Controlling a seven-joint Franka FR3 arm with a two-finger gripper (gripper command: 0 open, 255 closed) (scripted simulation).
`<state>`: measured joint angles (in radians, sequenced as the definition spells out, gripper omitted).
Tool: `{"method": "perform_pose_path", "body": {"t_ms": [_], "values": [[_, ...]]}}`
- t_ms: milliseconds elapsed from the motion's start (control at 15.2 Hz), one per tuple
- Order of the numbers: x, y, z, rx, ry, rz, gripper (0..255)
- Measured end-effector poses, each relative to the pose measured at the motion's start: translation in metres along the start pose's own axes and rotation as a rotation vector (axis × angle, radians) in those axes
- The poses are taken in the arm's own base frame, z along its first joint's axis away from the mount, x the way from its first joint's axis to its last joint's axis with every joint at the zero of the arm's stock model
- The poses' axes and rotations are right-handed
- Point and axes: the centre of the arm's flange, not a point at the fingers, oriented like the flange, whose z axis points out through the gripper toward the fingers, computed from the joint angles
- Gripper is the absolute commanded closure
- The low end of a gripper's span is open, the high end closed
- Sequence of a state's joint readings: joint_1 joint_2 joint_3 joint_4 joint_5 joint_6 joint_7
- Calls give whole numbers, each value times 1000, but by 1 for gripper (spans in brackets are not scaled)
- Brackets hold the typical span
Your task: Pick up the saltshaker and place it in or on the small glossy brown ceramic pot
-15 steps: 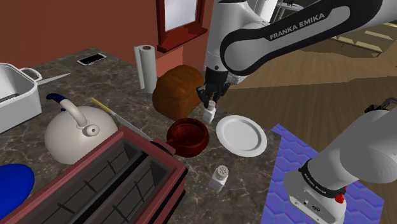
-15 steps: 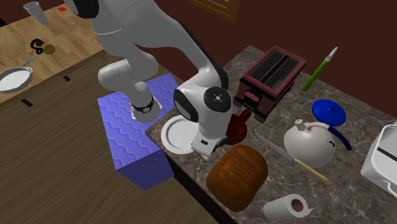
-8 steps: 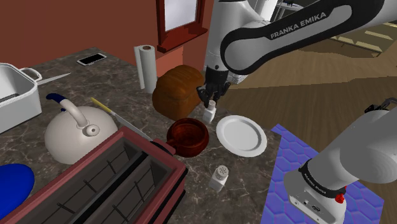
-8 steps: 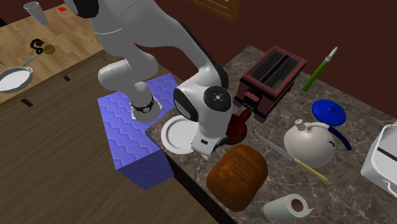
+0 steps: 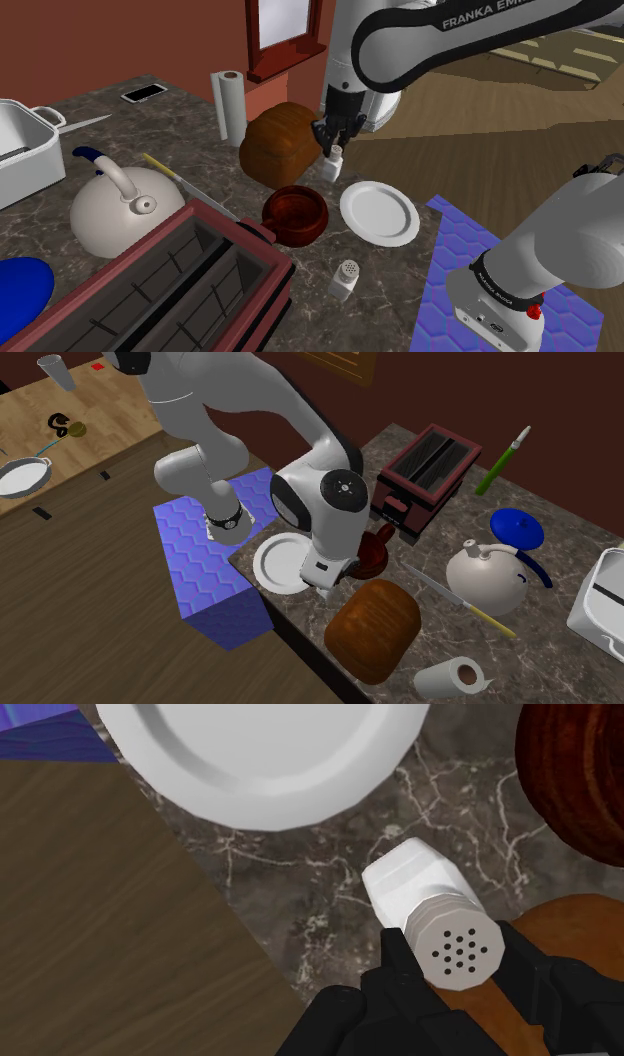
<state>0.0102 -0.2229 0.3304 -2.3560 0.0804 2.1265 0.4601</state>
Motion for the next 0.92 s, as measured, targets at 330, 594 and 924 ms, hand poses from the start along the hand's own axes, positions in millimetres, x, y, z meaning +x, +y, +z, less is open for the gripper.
{"method": "perform_pose_path", "body": {"t_ms": [330,594,924], "values": [[-1,0,-26,0,0,0,255],[-1,0,-47,0,0,0,255],[-2,1,-74,0,0,0,255]]}}
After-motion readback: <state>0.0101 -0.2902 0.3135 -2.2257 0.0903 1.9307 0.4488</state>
